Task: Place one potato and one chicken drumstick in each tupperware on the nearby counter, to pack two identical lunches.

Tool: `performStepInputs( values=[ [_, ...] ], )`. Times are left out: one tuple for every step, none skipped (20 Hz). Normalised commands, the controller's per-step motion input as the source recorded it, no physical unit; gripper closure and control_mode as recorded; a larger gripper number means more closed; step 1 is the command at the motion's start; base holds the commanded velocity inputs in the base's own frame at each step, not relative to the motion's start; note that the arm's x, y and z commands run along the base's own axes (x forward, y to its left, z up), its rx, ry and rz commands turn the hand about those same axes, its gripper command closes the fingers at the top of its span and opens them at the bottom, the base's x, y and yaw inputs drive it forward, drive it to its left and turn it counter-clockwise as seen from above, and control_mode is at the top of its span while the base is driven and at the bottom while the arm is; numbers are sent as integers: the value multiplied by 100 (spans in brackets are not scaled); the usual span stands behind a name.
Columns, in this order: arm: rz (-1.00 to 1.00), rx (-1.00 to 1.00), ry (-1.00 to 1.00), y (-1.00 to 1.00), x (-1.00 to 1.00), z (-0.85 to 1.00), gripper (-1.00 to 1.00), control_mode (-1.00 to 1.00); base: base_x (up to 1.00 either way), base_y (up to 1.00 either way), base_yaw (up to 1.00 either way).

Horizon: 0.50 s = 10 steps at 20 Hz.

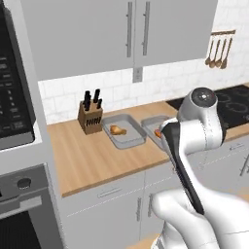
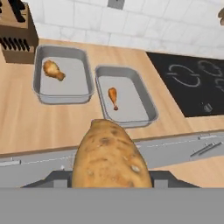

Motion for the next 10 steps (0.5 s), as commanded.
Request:
performStepInputs(
  values=[
    [0,0,0,0,0,0,100,100,94,-21,10],
    [0,0,0,0,0,0,100,100,86,-11,11],
    [0,0,0,0,0,0,100,100,81,0,10],
    [10,7,26,0,71,-75,100,-100,0,0,0],
    [11,5,25,0,59,-79,100,-100,0,0,0],
    [10,3,23,0,56,-84,100,-100,0,0,0],
    [9,1,21,13,54,-89,100,-100,0,0,0],
    [8,0,21,23,53,-96,100,-100,0,0,0],
    [8,0,21,26,54,-99,100,-100,0,0,0],
    [9,0,19,27,61,-100,100,-100,0,0,0]
  ],
)
